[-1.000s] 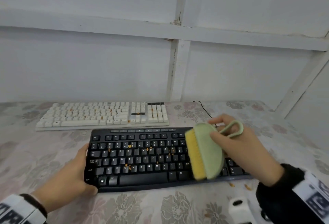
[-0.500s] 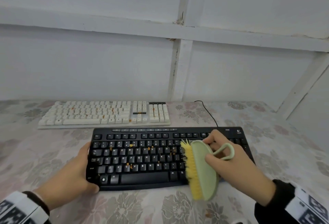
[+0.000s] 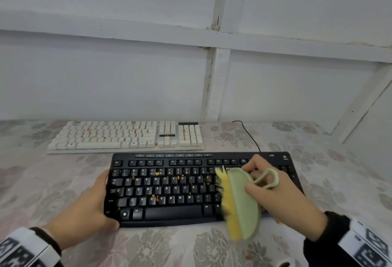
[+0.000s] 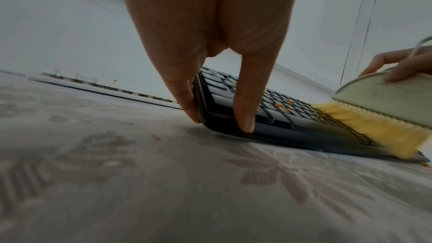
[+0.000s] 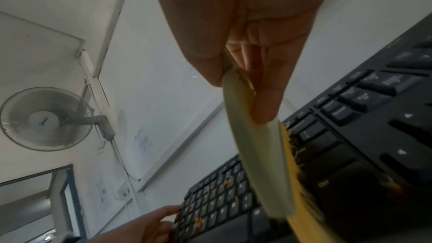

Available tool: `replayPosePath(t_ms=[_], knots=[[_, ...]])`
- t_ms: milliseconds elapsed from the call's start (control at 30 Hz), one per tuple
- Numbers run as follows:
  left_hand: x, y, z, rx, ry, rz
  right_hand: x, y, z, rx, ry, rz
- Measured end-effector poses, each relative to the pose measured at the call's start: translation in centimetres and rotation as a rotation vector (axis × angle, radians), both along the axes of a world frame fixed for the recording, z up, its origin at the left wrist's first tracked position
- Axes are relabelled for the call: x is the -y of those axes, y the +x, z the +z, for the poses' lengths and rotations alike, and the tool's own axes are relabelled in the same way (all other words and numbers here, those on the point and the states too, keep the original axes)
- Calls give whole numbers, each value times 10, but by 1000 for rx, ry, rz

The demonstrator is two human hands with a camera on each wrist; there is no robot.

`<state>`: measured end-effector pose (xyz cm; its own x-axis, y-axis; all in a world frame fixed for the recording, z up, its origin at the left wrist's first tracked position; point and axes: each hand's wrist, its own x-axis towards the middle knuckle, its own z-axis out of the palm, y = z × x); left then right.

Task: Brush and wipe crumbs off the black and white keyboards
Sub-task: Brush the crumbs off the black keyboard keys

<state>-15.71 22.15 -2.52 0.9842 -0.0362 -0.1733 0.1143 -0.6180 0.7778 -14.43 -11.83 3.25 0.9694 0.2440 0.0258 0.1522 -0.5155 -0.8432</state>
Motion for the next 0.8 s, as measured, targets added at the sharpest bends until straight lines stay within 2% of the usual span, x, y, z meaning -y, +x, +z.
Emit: replayPosePath(t_ms=[67,267,500,700,800], knots=[[0,0,-1,3,-1,2,2,0,6,-45,11,1],[1,0,0,4,-11,11,2,24,19,176,76,-158],[-2,1,-2,-12,-10,-10,1,6,6,15,-13,12],[0,1,-2,0,8,-4,-8,30,21,185,112,-129],[1,0,-1,11,12,3,-17,34,17,152,99,-107]])
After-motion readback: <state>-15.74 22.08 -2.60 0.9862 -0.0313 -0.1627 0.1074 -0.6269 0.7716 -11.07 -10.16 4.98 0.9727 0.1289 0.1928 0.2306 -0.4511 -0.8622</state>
